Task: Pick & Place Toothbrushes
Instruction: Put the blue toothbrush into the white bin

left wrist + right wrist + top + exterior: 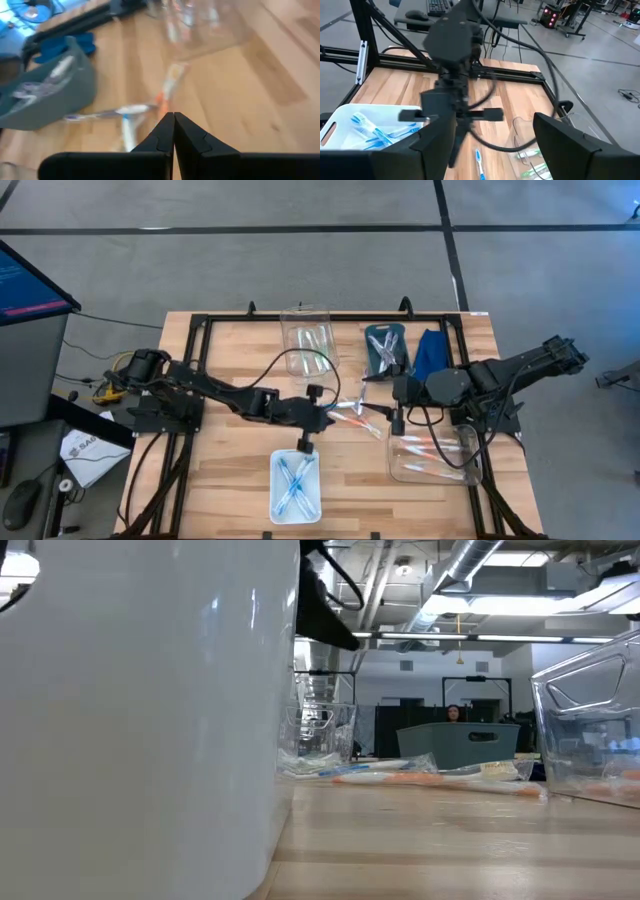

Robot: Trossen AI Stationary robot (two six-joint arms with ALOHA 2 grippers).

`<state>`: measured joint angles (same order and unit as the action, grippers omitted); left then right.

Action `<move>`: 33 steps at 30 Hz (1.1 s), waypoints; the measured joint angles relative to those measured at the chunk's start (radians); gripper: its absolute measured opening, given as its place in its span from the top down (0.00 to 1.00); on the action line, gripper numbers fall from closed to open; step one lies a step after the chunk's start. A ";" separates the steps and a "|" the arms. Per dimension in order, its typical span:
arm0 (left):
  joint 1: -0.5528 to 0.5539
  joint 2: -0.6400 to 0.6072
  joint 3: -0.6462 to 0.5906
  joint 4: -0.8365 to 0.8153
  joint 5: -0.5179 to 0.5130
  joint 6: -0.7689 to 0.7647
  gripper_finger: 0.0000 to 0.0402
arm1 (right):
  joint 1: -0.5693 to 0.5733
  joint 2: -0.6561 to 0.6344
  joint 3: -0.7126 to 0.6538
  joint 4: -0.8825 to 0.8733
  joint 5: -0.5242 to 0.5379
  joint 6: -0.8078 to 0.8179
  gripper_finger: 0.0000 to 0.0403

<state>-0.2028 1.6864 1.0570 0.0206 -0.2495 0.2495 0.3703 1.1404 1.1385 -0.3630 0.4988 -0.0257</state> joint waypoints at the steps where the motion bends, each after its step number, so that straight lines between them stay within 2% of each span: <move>1: -0.008 -0.005 -0.011 -0.003 0.002 -0.004 1.00 | 0.000 0.000 0.000 0.000 0.000 0.000 0.35; 14: -0.025 -0.009 -0.027 0.014 0.001 -0.023 1.00 | 0.000 0.000 0.000 0.003 -0.001 0.019 0.35; 27: 0.027 -0.009 -0.027 0.083 0.014 -0.022 1.00 | 0.000 0.000 0.000 0.000 -0.001 0.019 0.35; 30: 0.063 0.004 -0.027 0.093 0.086 -0.026 0.98 | 0.000 0.000 0.000 -0.001 -0.001 0.019 0.35; 33: 0.100 0.027 -0.027 0.112 0.144 -0.054 0.92 | 0.000 0.000 0.000 -0.003 -0.001 0.022 0.35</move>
<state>-0.1029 1.7130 1.0305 0.1321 -0.1052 0.1953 0.3703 1.1404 1.1385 -0.3661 0.4976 -0.0041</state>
